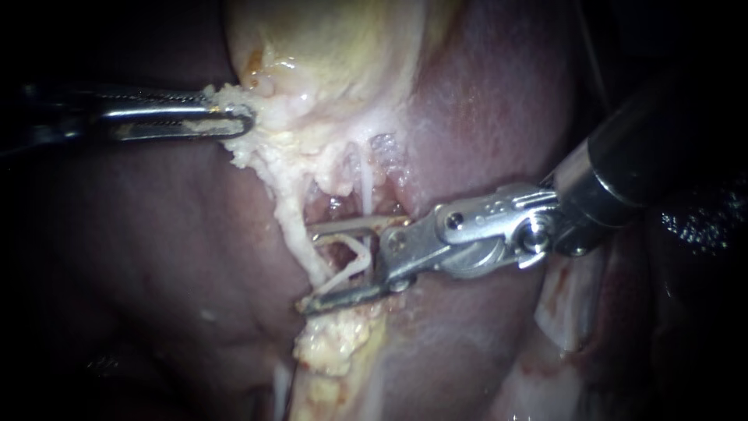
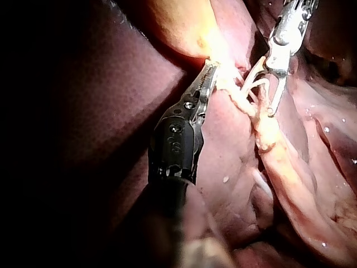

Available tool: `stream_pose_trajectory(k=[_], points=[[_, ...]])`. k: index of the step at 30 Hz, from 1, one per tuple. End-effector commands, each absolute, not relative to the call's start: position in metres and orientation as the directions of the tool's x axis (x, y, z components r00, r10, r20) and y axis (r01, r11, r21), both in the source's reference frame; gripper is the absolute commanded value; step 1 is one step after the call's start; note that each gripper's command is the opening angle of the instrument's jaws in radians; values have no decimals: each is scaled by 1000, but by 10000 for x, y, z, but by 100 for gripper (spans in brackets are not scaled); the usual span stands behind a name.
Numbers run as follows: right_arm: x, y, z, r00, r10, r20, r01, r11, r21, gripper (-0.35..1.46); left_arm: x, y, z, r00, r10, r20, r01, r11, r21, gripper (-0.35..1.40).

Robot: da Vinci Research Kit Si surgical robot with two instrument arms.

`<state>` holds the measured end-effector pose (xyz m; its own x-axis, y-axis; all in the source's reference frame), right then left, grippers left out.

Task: Clipping first clip left tube

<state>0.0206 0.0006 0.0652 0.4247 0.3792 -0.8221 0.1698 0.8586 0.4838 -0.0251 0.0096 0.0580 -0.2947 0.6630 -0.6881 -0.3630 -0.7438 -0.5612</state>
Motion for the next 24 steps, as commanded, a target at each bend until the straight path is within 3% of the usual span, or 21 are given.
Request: stream_pose_trajectory(k=[1, 16, 24], points=[[207, 6, 653, 426, 379, -821, 171, 858, 485, 50, -251, 96, 580, -295, 663, -688, -363, -744, -561, -35], [222, -15, 666, 401, 423, -813, 263, 797, 544, 46, -251, 98, 580, -294, 664, -688, -363, -743, -562, -35], [227, -27, 680, 412, 440, -798, 256, 784, 565, 46, -251, 99, 581, -292, 664, -689, -363, -743, -562, -35]])
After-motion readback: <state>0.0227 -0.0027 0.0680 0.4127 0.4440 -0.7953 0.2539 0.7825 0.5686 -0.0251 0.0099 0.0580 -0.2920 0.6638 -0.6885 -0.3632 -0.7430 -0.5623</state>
